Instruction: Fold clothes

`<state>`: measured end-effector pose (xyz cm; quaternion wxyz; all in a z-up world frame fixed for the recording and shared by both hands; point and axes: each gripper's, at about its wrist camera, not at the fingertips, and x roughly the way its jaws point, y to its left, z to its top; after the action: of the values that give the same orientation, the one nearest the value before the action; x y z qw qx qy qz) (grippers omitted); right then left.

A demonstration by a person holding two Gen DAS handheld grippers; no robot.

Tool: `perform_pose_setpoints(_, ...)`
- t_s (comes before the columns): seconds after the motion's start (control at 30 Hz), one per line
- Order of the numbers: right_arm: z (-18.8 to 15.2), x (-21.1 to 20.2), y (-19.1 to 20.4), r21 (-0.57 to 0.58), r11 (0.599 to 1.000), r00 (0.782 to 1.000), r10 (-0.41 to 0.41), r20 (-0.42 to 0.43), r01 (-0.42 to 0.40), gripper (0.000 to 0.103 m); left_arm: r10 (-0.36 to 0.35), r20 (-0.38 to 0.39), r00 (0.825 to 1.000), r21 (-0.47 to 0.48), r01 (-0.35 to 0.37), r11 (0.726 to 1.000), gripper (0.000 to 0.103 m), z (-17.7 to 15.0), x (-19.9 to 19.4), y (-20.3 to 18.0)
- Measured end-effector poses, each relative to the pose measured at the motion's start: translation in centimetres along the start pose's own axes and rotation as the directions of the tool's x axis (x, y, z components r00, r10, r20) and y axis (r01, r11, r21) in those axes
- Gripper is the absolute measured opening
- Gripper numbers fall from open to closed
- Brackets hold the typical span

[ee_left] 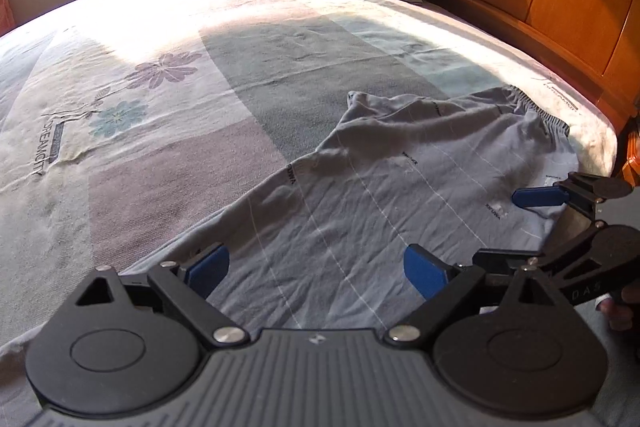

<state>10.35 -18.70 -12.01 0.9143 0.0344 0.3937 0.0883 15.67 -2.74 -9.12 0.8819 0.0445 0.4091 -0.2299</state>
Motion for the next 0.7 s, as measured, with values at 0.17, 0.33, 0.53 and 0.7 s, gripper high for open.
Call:
perform_pose_setpoints(0.17, -0.8, 0.1, 0.0, -0.022, 1.0, 0.999, -0.003, 0.048, 0.004, 0.103, 0.041, -0.027, 0.999, -0.106, -0.043, 0.993, 0.094, 1.1, 3.4, 2.5)
perform_pose_setpoints(0.33, -1.1, -0.7, -2.3, 0.094, 0.989, 0.989, 0.1, 0.107, -0.11, 0.103, -0.098, 0.014, 0.995, -0.141, 0.099, 0.985, 0.094, 4.6, 2.2, 0.9)
perform_pose_setpoints(0.53, -1.6, -1.2, -4.9, 0.231, 0.941, 0.961, 0.209, 0.183, -0.249, 0.103, -0.389, -0.001, 0.921, -0.132, 0.385, 0.913, 0.095, 8.5, 7.5, -4.0)
perform_pose_setpoints(0.7, -2.0, -1.3, -7.2, 0.341, 0.868, 0.926, 0.288, 0.243, -0.36, 0.103, -0.317, -0.023, 0.948, -0.236, 0.303, 0.923, 0.093, 9.9, 11.7, -3.7)
